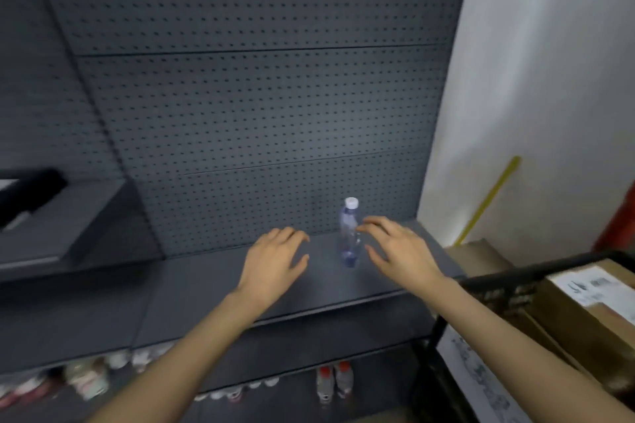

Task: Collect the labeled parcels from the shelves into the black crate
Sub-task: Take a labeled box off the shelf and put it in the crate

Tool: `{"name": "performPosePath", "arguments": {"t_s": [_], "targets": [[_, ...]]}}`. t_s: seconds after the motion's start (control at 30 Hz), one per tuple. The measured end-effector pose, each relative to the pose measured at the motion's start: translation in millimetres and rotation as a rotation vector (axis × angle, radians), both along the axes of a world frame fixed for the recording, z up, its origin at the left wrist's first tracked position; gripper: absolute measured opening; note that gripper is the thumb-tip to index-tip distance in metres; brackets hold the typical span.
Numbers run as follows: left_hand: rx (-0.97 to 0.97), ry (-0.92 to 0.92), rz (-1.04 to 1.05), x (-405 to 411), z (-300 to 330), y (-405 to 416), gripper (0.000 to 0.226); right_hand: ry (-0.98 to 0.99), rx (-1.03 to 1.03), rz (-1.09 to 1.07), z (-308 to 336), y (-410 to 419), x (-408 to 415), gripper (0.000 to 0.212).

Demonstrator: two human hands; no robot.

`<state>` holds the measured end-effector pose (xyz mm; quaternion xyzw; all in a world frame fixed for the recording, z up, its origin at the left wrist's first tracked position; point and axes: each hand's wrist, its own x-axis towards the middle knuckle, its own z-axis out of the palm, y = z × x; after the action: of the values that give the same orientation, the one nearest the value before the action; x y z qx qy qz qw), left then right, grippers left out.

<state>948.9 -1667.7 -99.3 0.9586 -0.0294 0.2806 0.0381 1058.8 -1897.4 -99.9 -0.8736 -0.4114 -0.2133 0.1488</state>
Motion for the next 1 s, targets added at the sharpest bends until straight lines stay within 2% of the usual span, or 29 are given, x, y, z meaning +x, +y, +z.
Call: {"name": "performPosePath", "arguments": {"t_s": [0.27, 0.4, 0.57, 0.67, 0.87, 1.0], "targets": [[0.042, -0.01, 0.376, -207.5, 24.2, 155.8, 0.025, -0.023, -0.113, 0.363, 18.3, 203.5, -111.2, 0.036], [0.061, 0.029, 0.559, -321.0, 36.5, 225.1, 0.026, -0.035, -0.08, 0.525, 25.8, 302.6, -192.7, 0.03], [-0.05, 0.043, 0.746, -447.0, 42.8, 281.5, 0.028, -0.032, -0.053, 0.722, 30.9, 413.2, -301.1, 0.025], [-0.031, 0.05, 0.839, -516.3, 42.9, 306.5, 0.027, -0.016, -0.051, 0.843, 27.6, 469.0, -366.5, 0.026], [0.096, 0.172, 1.048, -613.6, 45.1, 358.4, 0.032, -0.003, -0.084, 1.032, 29.8, 563.6, -462.4, 0.027], [0.079, 0.145, 1.145, -648.5, 38.1, 396.9, 0.032, -0.02, -0.091, 1.124, 31.4, 626.9, -499.4, 0.028]]}}
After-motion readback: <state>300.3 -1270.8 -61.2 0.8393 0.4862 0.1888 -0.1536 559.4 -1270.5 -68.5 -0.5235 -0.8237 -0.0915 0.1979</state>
